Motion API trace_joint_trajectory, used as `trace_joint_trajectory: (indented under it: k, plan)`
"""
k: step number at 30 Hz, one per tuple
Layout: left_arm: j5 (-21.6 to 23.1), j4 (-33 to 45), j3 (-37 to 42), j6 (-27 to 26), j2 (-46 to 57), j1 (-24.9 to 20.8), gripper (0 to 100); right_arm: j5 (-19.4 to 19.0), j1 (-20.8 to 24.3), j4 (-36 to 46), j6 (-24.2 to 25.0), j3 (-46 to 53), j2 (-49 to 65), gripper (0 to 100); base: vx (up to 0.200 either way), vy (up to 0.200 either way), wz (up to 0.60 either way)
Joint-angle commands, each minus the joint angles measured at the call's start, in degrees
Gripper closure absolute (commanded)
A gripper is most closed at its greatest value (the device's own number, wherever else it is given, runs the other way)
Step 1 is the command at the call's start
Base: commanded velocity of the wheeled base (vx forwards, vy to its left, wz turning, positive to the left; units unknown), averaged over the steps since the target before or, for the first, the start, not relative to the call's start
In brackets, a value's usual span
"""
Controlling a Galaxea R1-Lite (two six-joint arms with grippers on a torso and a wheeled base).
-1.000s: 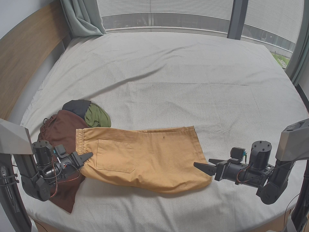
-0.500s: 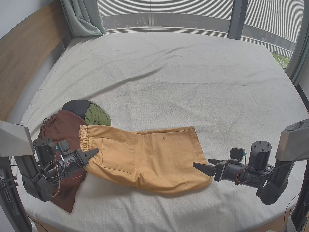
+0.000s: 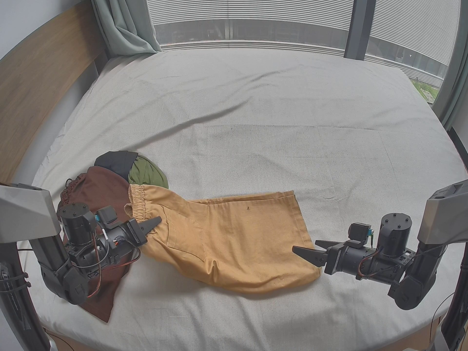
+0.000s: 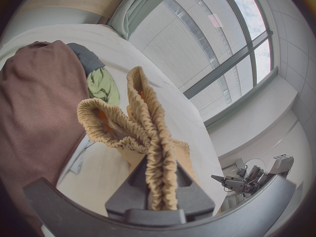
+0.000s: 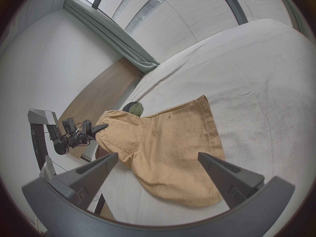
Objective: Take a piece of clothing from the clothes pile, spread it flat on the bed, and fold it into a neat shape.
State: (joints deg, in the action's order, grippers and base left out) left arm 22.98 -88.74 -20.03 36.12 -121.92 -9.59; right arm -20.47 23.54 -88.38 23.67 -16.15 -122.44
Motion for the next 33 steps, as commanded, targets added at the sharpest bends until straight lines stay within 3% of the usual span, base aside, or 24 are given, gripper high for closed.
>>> trace_joint_trajectory:
  k: [1,13,22,33]
  plan:
    - [-0.39,-0.03,-1.24,0.18,-0.07,-1.66,100,-0.01,0.01,-0.12,-0.65,-0.11,0.19,0,0.0,0.0,0.0]
    - [-0.66,-0.03,-3.35,0.88,-0.51,-6.23,100,-0.01,0.01,-0.04,-0.82,-0.2,0.36,0,0.0,0.0,0.0]
    - [-3.47,0.14,-9.68,6.42,-1.39,-11.59,100,-0.01,-0.42,-0.12,-0.91,-0.63,1.77,0,0.0,0.0,0.0]
    - [-2.85,0.14,-13.81,7.74,-5.44,-15.02,100,0.08,-0.86,-0.12,-0.91,-1.25,1.86,0,0.0,0.0,0.0]
